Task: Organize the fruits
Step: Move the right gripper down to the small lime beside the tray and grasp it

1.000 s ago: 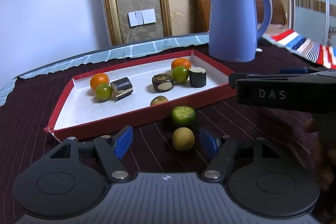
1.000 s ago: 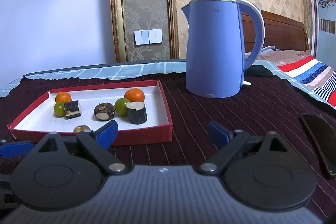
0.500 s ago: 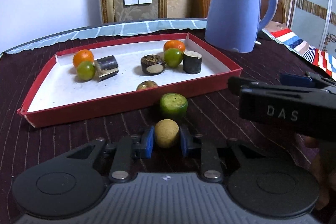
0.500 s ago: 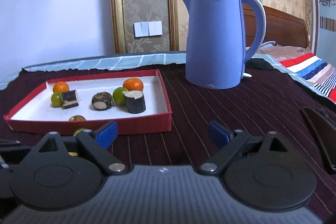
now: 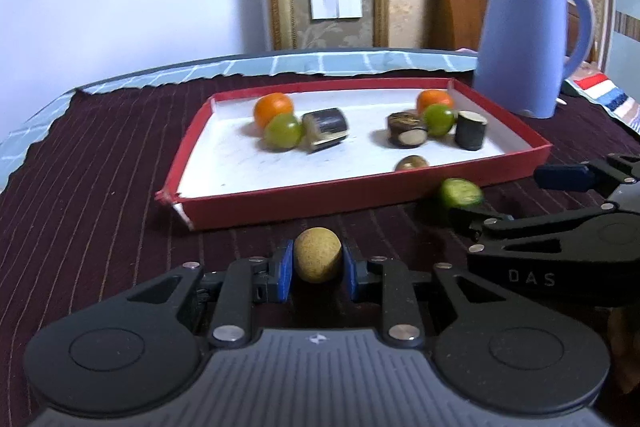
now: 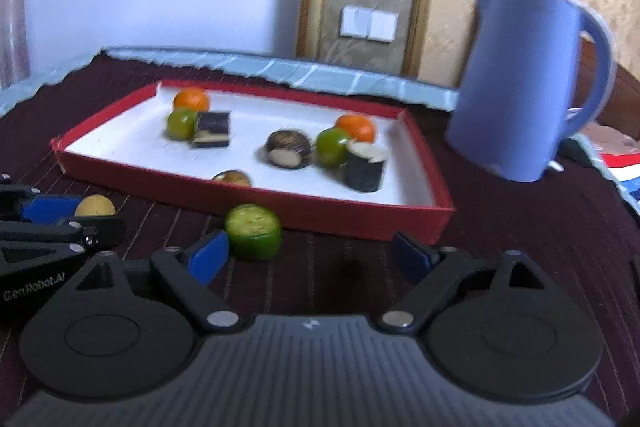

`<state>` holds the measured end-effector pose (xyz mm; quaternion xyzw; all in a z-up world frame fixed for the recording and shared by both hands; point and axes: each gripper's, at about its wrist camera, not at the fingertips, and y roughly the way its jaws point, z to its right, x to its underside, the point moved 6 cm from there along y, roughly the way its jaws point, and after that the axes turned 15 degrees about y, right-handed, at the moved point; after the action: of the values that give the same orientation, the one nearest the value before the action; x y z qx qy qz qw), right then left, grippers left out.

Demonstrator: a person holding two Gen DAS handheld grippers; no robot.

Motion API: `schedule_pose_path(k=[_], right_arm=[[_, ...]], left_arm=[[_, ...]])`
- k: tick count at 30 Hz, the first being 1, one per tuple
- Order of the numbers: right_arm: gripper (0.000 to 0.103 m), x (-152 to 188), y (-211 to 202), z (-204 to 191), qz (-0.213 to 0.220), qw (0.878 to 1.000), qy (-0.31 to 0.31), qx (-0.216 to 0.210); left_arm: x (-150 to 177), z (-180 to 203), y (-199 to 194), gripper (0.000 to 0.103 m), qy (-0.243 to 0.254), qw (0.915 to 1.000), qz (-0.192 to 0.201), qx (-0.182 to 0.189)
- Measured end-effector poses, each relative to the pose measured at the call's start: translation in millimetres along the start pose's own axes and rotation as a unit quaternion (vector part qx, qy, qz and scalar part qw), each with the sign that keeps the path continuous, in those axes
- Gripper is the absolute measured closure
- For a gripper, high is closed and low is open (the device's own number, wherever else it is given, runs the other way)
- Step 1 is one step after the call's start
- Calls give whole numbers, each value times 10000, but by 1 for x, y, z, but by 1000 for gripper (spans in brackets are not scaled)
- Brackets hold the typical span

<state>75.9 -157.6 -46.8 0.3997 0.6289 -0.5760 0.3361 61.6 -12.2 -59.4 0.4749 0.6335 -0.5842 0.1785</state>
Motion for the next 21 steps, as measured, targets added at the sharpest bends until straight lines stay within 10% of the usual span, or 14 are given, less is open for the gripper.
schedule_pose_path(k=[5,12,21], right_arm=[[30,-2,15,-12,-238,9995,-137,-148],[75,0,20,-14,-459,9969,151,-617],[74,4,-16,-3,-90,9976,402,-557]], left_arm=[[1,-3,0,78,-16,10000,7,-42],[1,-1,5,78,4,10000,-41,-56],[-1,-1,2,78,9,9999,-28,-117]])
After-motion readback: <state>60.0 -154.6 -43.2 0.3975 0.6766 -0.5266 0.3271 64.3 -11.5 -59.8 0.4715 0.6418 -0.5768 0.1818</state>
